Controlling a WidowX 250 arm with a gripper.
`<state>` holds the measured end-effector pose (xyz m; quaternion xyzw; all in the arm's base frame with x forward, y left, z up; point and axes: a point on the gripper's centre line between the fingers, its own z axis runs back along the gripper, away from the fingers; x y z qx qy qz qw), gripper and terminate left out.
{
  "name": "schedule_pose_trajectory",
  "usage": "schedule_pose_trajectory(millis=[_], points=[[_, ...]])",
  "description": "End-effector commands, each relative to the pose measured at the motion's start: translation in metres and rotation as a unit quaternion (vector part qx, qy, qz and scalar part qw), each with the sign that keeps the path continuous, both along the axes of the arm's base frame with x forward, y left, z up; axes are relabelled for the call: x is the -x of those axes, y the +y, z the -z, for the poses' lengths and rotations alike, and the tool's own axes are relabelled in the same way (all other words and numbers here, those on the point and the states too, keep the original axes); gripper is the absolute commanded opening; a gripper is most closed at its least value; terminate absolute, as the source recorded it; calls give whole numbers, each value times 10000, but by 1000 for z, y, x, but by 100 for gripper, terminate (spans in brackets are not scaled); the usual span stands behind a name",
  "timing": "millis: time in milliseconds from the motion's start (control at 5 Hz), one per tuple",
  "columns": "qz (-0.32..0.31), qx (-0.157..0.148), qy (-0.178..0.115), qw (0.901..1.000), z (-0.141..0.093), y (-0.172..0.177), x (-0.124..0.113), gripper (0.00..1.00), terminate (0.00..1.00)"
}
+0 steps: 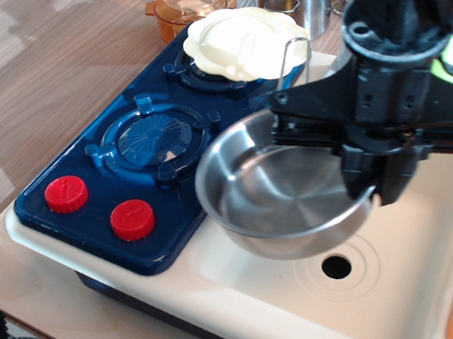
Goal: Put pan from stove to sink
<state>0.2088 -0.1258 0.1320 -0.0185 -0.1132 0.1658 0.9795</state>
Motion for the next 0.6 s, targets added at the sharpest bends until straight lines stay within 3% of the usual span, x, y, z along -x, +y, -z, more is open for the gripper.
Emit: schedule_pose_trajectory(millis=[0, 200, 400], points=[[-21, 101, -339, 9994, 3, -6, 3, 100, 0], [-21, 101, -339, 9994, 3, -6, 3, 100, 0], [-21, 101, -339, 9994, 3, -6, 3, 100, 100]])
